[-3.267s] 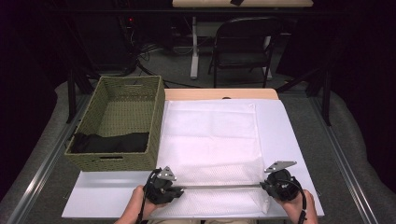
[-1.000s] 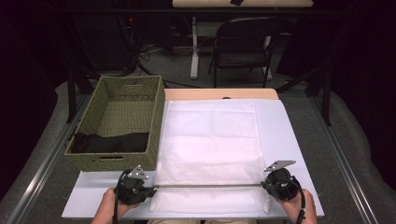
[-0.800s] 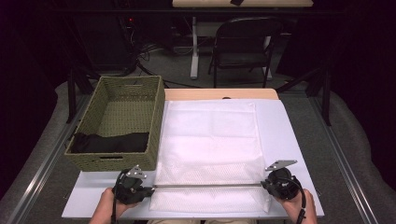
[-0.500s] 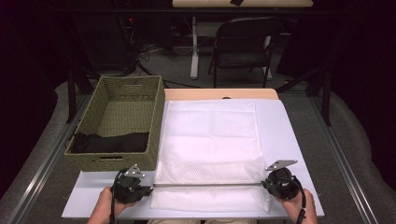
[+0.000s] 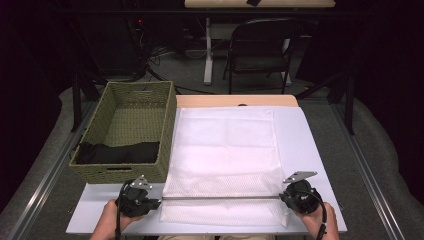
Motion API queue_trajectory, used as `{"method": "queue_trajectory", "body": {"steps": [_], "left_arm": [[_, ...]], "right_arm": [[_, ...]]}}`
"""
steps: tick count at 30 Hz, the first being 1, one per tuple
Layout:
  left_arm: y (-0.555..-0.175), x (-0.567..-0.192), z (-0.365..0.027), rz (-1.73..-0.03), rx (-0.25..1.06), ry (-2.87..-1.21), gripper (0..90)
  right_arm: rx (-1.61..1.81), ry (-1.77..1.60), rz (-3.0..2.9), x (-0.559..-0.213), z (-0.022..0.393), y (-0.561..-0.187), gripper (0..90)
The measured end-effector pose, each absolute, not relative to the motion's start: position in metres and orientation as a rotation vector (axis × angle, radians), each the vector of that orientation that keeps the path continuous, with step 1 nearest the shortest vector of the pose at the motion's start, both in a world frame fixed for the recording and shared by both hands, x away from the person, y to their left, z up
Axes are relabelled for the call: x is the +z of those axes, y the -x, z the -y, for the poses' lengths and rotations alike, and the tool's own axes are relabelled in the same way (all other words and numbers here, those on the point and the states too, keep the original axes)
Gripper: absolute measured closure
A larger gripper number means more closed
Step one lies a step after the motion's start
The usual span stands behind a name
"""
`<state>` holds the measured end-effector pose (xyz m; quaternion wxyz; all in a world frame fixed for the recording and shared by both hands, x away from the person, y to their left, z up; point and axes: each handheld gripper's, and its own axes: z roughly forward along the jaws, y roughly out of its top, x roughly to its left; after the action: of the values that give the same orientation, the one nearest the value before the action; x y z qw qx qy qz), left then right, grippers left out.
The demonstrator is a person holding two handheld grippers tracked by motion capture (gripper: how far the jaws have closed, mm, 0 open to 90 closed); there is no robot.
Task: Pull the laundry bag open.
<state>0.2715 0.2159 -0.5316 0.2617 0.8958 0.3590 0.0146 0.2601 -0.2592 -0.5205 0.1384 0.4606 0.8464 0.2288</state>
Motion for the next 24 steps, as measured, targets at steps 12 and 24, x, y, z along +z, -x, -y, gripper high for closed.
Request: {"method": "queue_trajectory", "body": {"steps": [12,24], "left_arm": [[-0.266,-0.529,-0.208,-0.905,-0.024,-2.449,75.6],[-0.264,-0.531,-0.196,-0.895,-0.017,-2.43,71.6]], "right_arm": [[0.672,-1.322,-2.467,-0.522,0.26,-0.26,84.1],[0.679,-1.292,-2.499,-0.521,0.262,-0.259,66.2]]}}
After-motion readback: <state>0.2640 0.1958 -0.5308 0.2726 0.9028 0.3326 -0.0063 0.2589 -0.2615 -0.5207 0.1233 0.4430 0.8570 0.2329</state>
